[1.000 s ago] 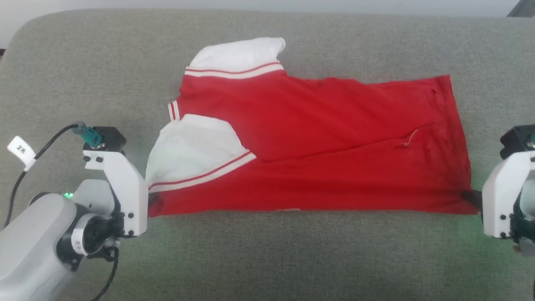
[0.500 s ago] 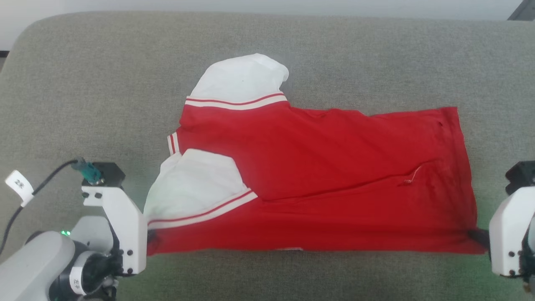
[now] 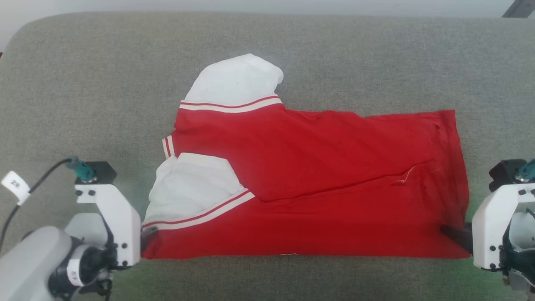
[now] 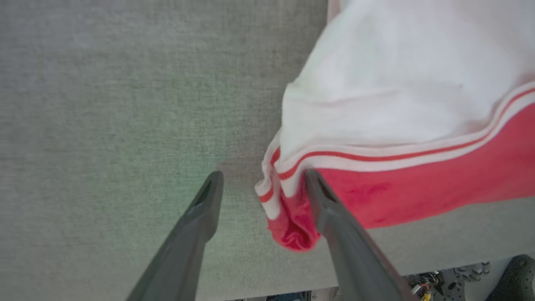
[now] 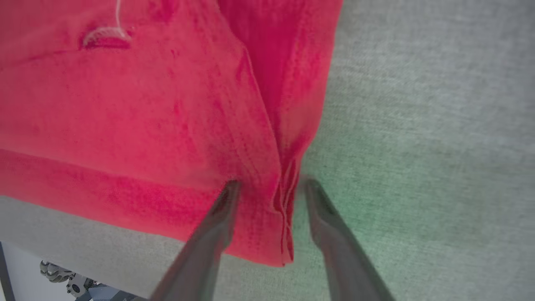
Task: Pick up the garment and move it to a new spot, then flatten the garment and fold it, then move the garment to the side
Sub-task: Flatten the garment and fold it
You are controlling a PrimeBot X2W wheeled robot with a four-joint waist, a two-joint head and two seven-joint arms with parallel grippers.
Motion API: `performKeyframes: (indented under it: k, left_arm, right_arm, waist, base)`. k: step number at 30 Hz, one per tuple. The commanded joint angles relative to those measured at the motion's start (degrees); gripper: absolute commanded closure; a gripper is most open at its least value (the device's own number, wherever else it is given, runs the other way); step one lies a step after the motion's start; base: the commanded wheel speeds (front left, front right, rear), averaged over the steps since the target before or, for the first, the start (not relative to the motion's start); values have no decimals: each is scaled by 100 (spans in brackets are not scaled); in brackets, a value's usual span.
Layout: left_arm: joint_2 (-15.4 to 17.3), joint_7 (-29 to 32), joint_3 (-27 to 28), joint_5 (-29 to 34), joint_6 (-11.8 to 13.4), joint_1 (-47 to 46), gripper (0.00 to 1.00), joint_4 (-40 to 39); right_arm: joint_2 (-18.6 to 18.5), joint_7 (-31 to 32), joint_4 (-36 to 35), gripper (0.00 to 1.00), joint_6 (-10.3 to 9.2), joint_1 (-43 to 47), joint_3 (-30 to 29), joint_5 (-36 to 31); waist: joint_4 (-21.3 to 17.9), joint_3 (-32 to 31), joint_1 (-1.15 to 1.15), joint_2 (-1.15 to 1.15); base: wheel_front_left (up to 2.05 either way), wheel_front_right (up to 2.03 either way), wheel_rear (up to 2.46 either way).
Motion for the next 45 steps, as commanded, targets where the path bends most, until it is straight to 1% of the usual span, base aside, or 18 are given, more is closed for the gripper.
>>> performKeyframes:
  k: [1,7,10,12,16,21,24,25,26,29,32,36,39,43,45]
  left_arm:
    - [58,5,46,43,26,-91,0,-35]
    - [393,161,165,134,163,-239,0,-432]
    - [588,278,222,214,230,-365,0,-562]
    - [681,359,256,218,224,-508,0,-630]
    - [787,389,330,333,97,-848,0,-628]
    - [783,413,358,549,-192,-1412,0,-306]
    - [692,402,339,639,-422,-1788,0,28]
    - [692,402,339,639,-422,-1788,0,28]
    - [647,395,311,743,-612,-2071,0,260]
    - [503,334,298,886,-895,-2518,0,682]
    - [332,291,252,977,-1141,-2951,0,1151]
    - [126,360,152,1128,-1412,-3471,0,1801]
    - [-73,483,124,1112,-1496,-3796,0,2301]
    - [-324,759,49,1061,-1522,-4121,0,2834]
    - [-440,908,9,1040,-1447,-4215,0,3068]
  right_arm:
    - [-4,-32,20,0,-13,-13,-6,14]
    - [84,-333,-252,0,-12,-111,-192,35]
    - [263,-764,-389,0,-12,-245,-363,-49]
    - [385,-1110,-460,0,-11,-379,-412,-145]
    - [607,-1860,-627,0,-10,-647,-335,-220]
    - [732,-3028,-691,0,-8,-929,42,-274]
    - [795,-3707,-560,0,-8,-1025,276,-229]
    - [795,-3707,-560,0,-8,-1025,276,-229]
    - [812,-4124,-483,0,-8,-1069,427,-244]
    - [837,-4682,-317,0,-8,-1169,568,-272]
    - [878,-4989,-115,0,-8,-1193,708,-173]
    - [896,-5229,132,0,-8,-1315,838,-91]
    - [901,-5315,313,0,-8,-1373,906,-19]
    - [879,-5360,488,0,-8,-1449,971,61]
    - [861,-5387,549,0,-8,-1502,990,98]
  waist:
    - [-14,-28,0,0]
    - [-105,-156,0,0]
    - [-212,-167,0,0]
    - [-318,-154,0,0]
    - [-598,-77,0,0]
    - [-1046,91,0,0]
    - [-1300,214,0,0]
    - [-1300,214,0,0]
    - [-1443,312,0,0]
    - [-1626,471,0,0]
    - [-1789,629,0,0]
    - [-1970,826,0,0]
    - [-2066,952,0,0]
    - [-2128,1075,0,0]
    - [-2128,1116,0,0]
  base:
    - [0,0,0]
    - [0,0,0]
    - [0,0,0]
    - [0,0,0]
    - [0,0,0]
    - [0,0,0]
    - [0,0,0]
    - [0,0,0]
    - [0,0,0]
    - [0,0,0]
    - [0,0,0]
    - [0,0,0]
    - [0,0,0]
    - [0,0,0]
    - [0,0,0]
